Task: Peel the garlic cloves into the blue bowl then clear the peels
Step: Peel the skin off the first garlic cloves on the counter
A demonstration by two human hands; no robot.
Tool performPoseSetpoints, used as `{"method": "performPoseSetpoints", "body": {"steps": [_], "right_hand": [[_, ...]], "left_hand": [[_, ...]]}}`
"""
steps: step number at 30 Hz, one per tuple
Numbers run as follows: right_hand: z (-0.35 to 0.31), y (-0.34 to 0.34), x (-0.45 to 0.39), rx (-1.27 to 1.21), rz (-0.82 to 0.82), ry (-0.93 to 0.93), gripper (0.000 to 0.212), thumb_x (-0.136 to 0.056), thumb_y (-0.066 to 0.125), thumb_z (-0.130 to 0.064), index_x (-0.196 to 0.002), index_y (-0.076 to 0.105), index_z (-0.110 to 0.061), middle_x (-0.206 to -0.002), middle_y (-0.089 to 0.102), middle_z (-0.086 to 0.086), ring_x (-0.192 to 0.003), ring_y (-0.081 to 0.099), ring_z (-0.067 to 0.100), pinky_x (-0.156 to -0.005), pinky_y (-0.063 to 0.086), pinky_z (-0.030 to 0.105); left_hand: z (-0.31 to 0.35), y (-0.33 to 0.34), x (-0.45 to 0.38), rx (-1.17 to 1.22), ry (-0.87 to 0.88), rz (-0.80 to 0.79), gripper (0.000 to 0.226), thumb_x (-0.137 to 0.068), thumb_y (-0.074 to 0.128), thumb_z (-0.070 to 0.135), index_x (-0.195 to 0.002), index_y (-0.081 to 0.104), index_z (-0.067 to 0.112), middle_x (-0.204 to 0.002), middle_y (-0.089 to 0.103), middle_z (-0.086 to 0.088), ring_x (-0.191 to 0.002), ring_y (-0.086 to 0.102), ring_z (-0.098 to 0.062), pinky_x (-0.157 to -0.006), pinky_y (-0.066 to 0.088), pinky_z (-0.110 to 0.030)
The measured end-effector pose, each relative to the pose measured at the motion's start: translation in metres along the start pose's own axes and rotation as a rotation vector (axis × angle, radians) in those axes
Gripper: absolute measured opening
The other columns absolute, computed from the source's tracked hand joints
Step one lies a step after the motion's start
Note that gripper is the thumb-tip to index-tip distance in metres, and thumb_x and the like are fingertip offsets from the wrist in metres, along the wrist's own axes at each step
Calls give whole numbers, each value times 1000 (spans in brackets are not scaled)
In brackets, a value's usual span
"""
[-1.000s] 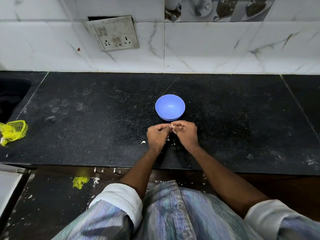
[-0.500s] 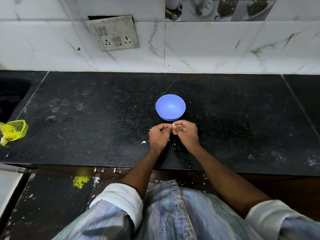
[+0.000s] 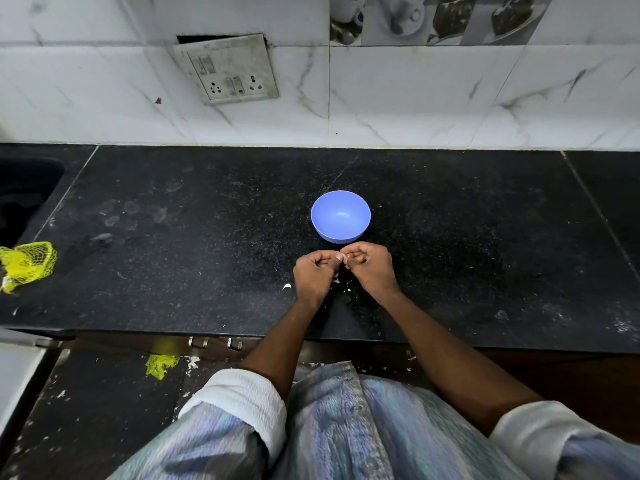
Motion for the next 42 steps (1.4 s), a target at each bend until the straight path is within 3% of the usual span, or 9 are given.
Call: {"method": "performPoseSetpoints", "body": {"steps": [7,12,18,22,25,31,36,39,42], "right_hand": [[3,3,3,-75,-73,63,5,-93,72,-4,-94,76,-7,-78,75,7,-66,69,12,-65,57,28],[0,2,8,9,-129,38,4,-92,67,1,-90,70,1,-71,69,5,-61,63,10,-64,54,30],[1,3,4,140,-167,11,12,-91,72,-10,-80,68,-10,-68,70,0,-61,63,11,-66,55,33],[-4,2,6,382,-110,-177,25,-88,66,1,-75,58,-19,-70,60,-7,-64,53,7,-57,43,30],[-6,1,3,421,-111,-171,25,-87,68,0,-74,58,-20,-70,60,-8,-65,54,7,-58,44,31],[-4,-1,0,-158,-314,342,18,-87,58,9,-84,70,-4,-71,67,10,-63,60,16,-60,50,26],[-1,-2,2,-209,-368,426,18,-92,54,7,-85,68,-2,-70,64,11,-61,57,16,-58,47,25],[-1,-4,-3,92,-236,143,18,-86,63,-1,-75,66,-15,-69,67,5,-63,58,12,-62,48,30],[-7,-5,-2,327,-118,-180,24,-86,66,2,-74,60,-19,-70,61,-8,-65,55,10,-60,44,29]], "left_hand": [[-3,0,3,119,-65,-29,7,-94,74,5,-96,81,7,-87,80,-11,-79,73,-19,-82,61,-42],[-1,-7,5,-39,68,-23,9,-90,81,10,-98,82,15,-87,81,2,-82,78,-20,-81,64,-38],[13,-12,7,-222,249,-28,15,-86,82,3,-95,85,14,-88,80,7,-82,75,-5,-77,61,-23],[9,-8,4,-163,48,-6,11,-85,83,5,-90,85,14,-79,80,5,-73,75,-6,-74,62,-26],[6,-6,3,-73,-73,25,9,-84,84,5,-89,85,13,-77,80,0,-72,76,-13,-78,65,-36],[26,-10,6,-325,347,36,22,-81,82,-3,-88,85,18,-85,78,11,-80,72,-2,-75,57,-20],[22,-6,4,-639,571,-16,22,-84,78,0,-95,83,19,-93,76,9,-83,69,-10,-73,55,-26],[21,-6,2,-581,411,-11,17,-86,79,7,-91,84,23,-84,76,12,-76,69,-4,-69,54,-22],[17,-3,-2,-179,1,-14,13,-86,81,4,-88,85,16,-75,78,1,-66,69,-5,-65,56,-21]]}}
Point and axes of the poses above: each hand's wrist, its own x-axis away from the middle knuckle, its own y-axis out of the palm, z = x × y, the point moved 4 cm from there along -x, towards the middle knuckle
